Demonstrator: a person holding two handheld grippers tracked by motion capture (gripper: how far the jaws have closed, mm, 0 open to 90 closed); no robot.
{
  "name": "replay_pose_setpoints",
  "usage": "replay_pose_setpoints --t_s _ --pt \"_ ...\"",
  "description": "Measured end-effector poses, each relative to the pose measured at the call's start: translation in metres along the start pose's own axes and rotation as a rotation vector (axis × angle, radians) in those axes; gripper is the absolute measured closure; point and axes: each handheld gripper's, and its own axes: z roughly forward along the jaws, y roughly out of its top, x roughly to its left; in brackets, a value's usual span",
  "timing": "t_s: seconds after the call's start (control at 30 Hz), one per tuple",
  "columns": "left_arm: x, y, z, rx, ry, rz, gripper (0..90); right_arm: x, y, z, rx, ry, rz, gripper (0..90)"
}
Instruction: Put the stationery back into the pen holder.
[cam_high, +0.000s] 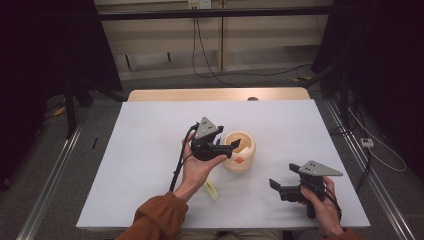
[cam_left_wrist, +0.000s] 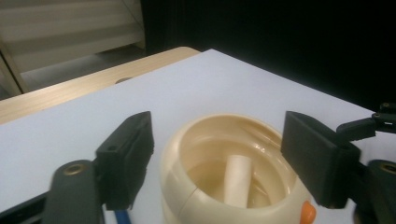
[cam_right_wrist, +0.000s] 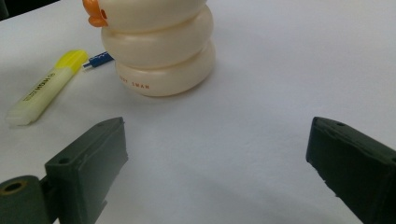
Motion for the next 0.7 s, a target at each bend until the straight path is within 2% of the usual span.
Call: replay_pose_setpoints --t_s 0.13,0.27,0.37,0.6,0.7 --pt "0.004 0.001 -0.007 0.020 0.015 0.002 15.4 0.000 0.000 0.000 0.000 0.001 0.000 5.2" --pt "0.011 -0.001 -0.018 0.058 0.025 -0.015 9.0 0.000 0.000 0.000 0.000 0.001 0.000 5.3" --pt "0.016 -0.005 -0.026 0.059 0.034 -0.029 8.9 0.000 0.000 0.000 -0.001 -0.001 -0.002 5.3" --pt "0.026 -0.019 -0.041 0.098 0.061 -0.062 10.1 0.001 0.000 0.000 0.003 0.002 -0.001 5.3" --pt "0.027 -0.023 -0.047 0.120 0.068 -0.054 10.3 0.001 0.000 0.000 0.002 0.004 -0.001 5.3"
